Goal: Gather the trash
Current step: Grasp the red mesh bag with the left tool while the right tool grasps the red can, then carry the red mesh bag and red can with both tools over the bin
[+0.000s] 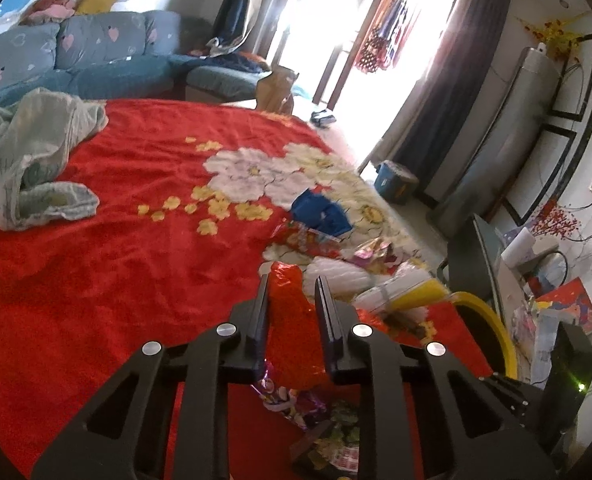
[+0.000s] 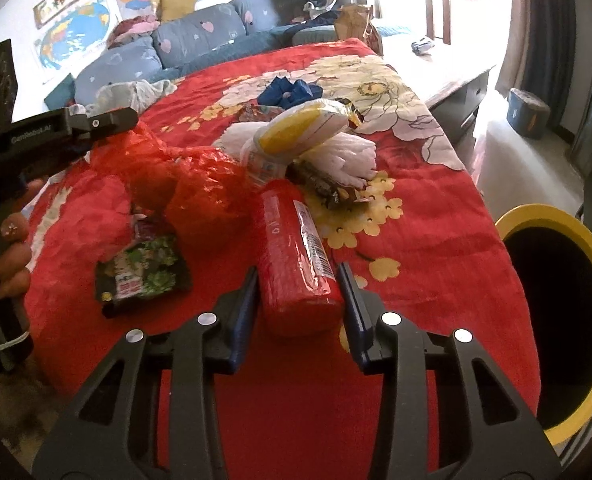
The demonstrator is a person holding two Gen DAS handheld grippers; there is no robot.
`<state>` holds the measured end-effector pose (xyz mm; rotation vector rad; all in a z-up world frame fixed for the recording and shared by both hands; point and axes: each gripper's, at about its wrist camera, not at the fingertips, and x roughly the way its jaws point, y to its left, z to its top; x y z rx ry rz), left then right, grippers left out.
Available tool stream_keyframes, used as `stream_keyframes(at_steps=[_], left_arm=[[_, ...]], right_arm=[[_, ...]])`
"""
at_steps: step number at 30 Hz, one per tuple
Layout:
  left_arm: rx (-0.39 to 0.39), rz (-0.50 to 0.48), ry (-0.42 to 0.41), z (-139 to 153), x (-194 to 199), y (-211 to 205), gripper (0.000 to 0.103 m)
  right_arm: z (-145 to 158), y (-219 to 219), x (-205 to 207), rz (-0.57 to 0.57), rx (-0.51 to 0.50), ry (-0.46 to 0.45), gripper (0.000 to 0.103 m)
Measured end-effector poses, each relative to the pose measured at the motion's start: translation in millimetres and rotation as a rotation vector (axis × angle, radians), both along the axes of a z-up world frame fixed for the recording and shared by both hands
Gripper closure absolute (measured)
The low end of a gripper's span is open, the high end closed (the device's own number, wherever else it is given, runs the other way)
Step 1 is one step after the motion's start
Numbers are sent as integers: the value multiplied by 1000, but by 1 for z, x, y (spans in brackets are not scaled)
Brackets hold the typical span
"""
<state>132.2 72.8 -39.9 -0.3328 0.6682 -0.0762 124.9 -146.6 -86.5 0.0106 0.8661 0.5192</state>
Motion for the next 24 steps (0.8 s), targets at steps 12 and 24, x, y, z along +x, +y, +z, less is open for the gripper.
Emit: stream_keyframes(at_steps=[12, 24], left_arm=[[-25, -67, -99, 37, -20, -15, 89], [-28, -163, -161, 64, -33, -46, 90]], right_arm=[[25, -6, -14, -9, 35, -57, 76], [54, -28, -23, -44, 71, -126, 76]])
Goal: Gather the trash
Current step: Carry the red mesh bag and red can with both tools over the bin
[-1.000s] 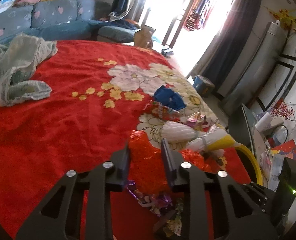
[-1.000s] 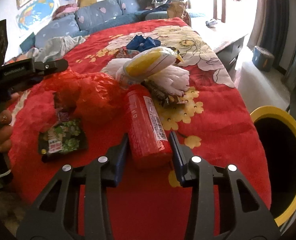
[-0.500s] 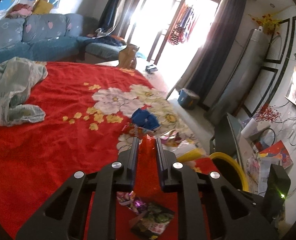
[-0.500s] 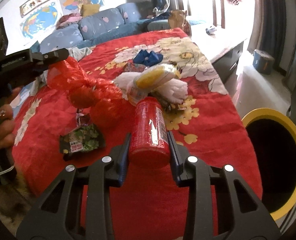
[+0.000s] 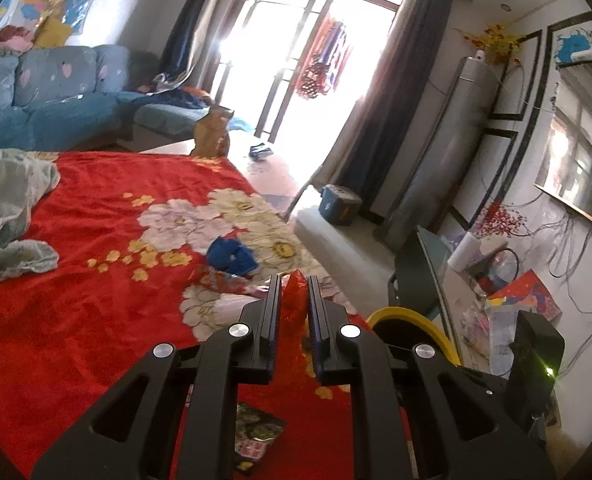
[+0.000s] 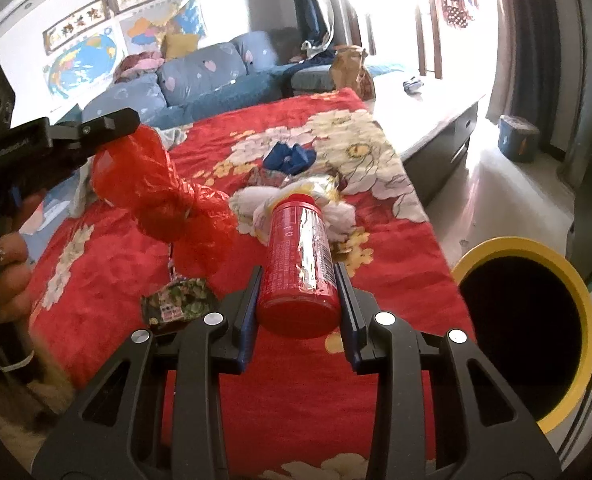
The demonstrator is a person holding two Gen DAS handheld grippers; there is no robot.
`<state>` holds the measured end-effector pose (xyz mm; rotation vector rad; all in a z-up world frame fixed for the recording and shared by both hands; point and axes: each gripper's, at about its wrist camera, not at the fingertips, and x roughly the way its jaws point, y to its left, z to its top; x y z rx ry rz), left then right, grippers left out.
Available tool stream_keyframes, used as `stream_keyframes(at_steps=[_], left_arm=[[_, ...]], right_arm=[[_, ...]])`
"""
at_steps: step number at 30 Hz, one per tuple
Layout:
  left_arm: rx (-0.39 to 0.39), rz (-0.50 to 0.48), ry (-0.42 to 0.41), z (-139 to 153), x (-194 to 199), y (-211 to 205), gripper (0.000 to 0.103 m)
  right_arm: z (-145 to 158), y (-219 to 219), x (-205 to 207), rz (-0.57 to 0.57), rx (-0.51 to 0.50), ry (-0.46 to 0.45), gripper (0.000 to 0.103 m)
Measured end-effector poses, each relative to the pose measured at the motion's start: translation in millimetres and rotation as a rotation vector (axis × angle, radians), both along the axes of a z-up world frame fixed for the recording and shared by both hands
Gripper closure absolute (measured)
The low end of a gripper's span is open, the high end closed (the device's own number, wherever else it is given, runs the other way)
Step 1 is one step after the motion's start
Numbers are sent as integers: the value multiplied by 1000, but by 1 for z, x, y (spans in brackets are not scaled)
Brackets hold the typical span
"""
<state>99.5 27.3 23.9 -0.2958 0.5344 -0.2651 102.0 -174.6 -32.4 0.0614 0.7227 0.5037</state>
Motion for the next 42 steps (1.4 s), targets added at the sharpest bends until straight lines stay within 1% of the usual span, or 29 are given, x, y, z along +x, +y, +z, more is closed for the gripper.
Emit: stream_keyframes(at_steps=[8, 14, 24, 29, 42], left_arm=[[26, -45, -6, 7, 1, -23, 90], [47, -77, 0, 7, 4, -42, 90], [78, -143, -15, 12, 6, -75, 90], [91, -171, -21, 14, 6, -90, 90], [122, -234, -26, 10, 6, -128, 90]], right_arm=[[16, -27, -3, -61, 30, -36, 76], [18, -51, -3, -120, 49, -40, 76], [16, -88, -3, -220, 78, -36, 76], [13, -103, -2, -268, 74, -32, 76], [1, -142, 2, -381, 78, -11, 76]])
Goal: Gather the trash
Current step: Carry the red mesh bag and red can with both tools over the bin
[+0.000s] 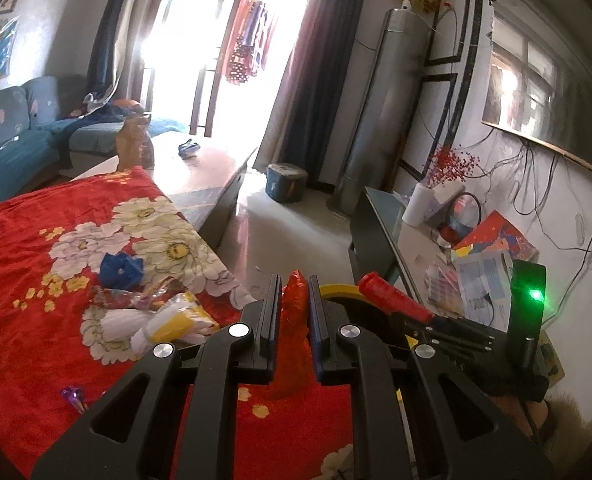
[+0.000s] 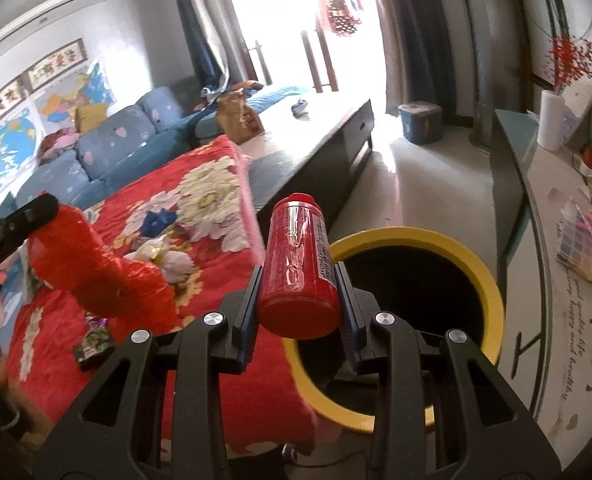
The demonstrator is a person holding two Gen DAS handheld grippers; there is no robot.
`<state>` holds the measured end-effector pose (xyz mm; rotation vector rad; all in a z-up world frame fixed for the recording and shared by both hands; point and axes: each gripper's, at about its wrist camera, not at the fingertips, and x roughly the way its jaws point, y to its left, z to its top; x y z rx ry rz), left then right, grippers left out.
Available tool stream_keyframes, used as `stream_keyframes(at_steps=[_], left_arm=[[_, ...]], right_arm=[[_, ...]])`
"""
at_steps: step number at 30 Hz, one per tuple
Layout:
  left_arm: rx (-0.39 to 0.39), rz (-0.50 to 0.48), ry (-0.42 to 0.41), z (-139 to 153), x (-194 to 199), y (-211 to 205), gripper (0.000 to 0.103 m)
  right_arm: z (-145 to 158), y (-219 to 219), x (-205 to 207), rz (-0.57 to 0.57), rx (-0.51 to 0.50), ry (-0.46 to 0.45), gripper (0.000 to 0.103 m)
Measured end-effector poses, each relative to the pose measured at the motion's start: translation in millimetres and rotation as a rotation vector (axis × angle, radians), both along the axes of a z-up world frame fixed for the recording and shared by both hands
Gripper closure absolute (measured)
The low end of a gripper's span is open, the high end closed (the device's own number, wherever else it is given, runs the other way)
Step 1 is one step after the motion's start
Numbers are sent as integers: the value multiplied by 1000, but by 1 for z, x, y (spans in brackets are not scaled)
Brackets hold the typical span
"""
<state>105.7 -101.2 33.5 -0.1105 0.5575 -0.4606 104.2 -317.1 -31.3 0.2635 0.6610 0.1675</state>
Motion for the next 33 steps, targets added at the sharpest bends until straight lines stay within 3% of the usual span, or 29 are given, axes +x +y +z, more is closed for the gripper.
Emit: stream_keyframes(at_steps=[33], left_arm=[[93, -125, 7, -27, 21, -93, 90]], right_arm=[[-47, -54, 1, -135, 25, 113, 76]])
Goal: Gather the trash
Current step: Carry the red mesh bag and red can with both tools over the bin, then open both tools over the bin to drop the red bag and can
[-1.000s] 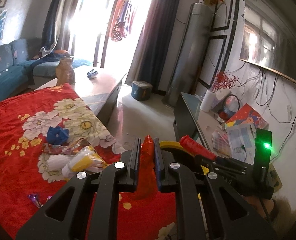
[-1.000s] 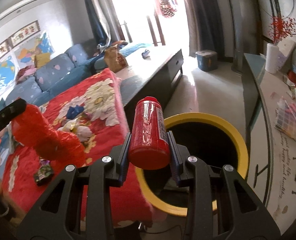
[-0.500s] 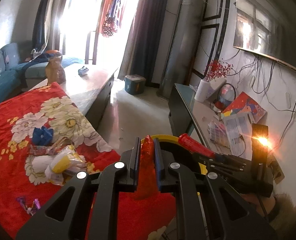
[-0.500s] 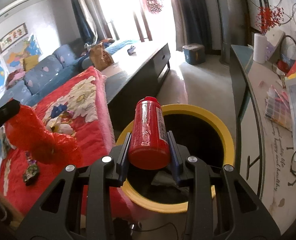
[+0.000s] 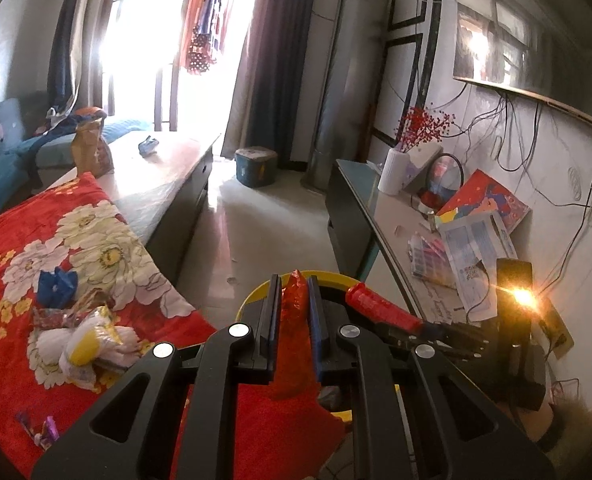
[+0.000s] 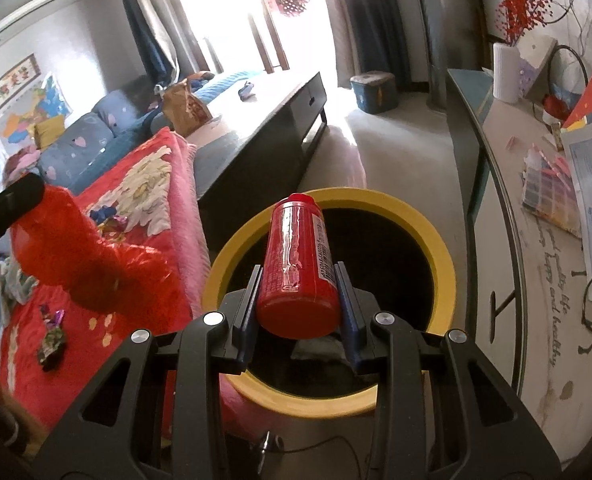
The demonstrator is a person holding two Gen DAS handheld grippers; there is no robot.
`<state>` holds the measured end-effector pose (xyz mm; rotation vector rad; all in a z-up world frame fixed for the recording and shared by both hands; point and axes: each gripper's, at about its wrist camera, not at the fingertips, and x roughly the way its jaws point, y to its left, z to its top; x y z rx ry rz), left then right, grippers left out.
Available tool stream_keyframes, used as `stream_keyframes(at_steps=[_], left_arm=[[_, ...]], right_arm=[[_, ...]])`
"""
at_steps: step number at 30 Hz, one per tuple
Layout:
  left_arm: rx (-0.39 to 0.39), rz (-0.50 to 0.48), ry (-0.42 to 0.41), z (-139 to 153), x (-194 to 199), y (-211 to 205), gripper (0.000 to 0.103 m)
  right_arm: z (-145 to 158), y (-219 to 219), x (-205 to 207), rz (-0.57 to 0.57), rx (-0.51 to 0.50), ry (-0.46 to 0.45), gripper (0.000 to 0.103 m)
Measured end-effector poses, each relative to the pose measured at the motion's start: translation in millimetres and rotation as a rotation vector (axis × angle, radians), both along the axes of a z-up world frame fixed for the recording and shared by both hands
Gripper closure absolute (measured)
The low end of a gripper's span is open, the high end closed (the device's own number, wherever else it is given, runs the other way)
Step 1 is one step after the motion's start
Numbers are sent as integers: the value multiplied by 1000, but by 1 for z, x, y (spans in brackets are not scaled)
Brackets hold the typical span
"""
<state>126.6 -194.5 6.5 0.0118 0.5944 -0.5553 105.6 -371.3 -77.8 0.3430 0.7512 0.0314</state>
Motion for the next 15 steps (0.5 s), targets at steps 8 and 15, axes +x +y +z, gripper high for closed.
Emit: stream_keyframes(at_steps=[8, 15], left_arm=[[34, -20, 15, -9, 14, -22, 90], [59, -36, 38, -20, 25, -37, 90]], right_arm=[[-10, -4, 2, -8, 15, 36, 76], [-23, -6, 4, -12, 27, 78, 75]])
